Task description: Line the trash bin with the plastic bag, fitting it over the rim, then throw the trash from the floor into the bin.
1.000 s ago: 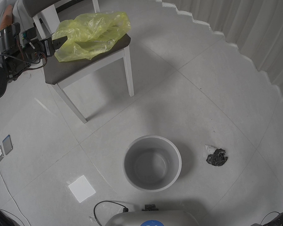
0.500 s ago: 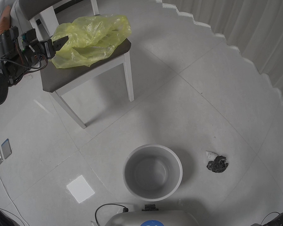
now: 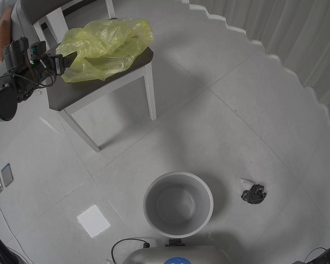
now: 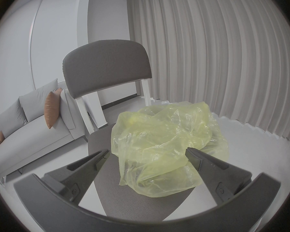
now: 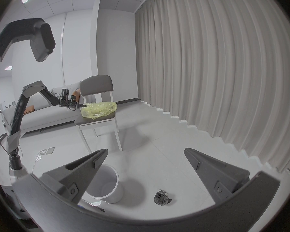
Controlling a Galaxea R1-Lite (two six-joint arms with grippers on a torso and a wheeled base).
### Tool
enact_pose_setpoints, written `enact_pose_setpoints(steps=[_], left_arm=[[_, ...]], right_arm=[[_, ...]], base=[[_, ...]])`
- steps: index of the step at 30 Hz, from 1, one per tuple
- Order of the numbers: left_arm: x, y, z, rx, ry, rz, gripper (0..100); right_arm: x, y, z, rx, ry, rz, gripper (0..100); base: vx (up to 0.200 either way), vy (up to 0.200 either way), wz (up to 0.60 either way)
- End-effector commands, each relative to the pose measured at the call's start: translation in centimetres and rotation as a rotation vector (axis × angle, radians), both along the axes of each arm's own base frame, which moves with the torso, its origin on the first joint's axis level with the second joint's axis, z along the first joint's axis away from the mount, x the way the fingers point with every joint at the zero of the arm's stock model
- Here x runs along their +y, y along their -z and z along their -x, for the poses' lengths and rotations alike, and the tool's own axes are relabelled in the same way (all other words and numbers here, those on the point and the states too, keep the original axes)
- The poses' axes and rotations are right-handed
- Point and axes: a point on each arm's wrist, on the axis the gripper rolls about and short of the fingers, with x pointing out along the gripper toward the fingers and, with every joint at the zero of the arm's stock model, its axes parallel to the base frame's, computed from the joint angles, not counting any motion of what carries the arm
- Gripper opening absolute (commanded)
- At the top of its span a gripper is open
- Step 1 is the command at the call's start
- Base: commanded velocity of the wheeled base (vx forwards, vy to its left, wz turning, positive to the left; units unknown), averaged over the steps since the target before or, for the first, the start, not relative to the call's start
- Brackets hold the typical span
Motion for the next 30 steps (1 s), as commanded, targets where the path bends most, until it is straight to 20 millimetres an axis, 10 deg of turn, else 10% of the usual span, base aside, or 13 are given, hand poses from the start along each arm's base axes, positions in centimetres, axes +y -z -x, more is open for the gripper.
enact_pose_setpoints(steps=[1, 30], left_arm=[[-0.4, 0.1, -0.4, 0.003, 0.011, 0.000, 100], [1.0, 2.3, -5.1, 0.028, -0.048, -0.038, 100]], right_arm=[[0.0, 0.0, 0.0, -0.001, 0.000, 0.001, 100], [0.0, 0.0, 0.0, -0.005, 0.001, 0.008, 100]], base=[[0.000, 0.000, 0.00], [0.000, 0.000, 0.00]])
